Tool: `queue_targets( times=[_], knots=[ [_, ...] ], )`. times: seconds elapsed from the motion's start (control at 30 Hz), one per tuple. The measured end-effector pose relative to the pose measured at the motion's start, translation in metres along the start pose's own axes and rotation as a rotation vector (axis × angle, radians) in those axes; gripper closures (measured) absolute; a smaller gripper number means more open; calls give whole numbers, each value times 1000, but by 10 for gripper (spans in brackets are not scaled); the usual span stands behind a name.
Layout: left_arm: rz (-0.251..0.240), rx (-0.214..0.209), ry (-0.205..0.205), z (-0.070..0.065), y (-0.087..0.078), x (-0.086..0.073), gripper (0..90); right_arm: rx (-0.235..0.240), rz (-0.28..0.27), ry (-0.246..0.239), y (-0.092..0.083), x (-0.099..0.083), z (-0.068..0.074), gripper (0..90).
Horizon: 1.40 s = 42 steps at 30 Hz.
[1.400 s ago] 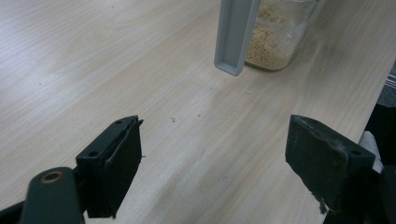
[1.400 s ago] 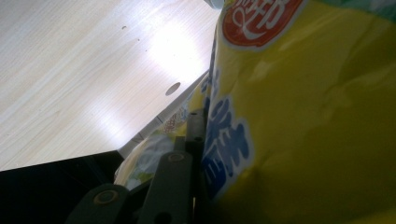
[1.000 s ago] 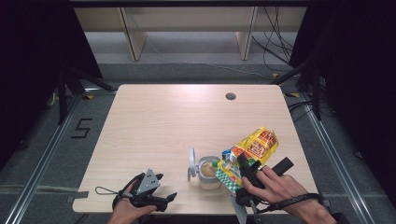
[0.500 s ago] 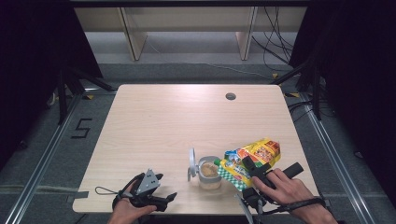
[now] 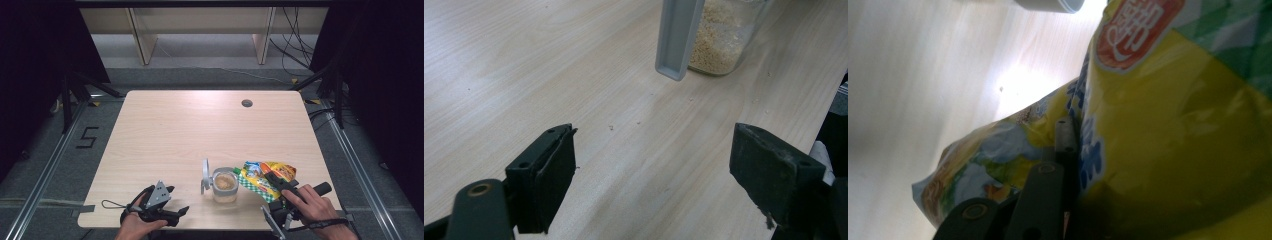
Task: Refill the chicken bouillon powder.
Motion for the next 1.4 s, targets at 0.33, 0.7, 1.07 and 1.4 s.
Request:
queue_targets(
  times=[0.33, 0.7, 1.07, 1.4],
  knots=[
    [-11, -9, -7, -1, 1, 1, 184, -9, -120, 214, -5, -2, 1, 855],
    [-2, -8, 12, 0, -1, 1, 184, -16, -179, 496, 0, -27, 0, 863],
    [1, -3, 13, 0, -1, 1, 184, 11, -198, 801, 18, -47, 8, 866],
    [3, -6, 33, 0, -3, 2, 184, 1, -188, 1010, 37, -69, 24, 866]
  ],
)
Point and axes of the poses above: each handheld gripper's, and its own axes: y roughly forward along the jaws, x roughly out of its top, z roughly to its left, the point moved 9 cm from there along y, roughly forward along the jaws, and after that the axes turned 7 degrees about -y, right-handed, at the moved point
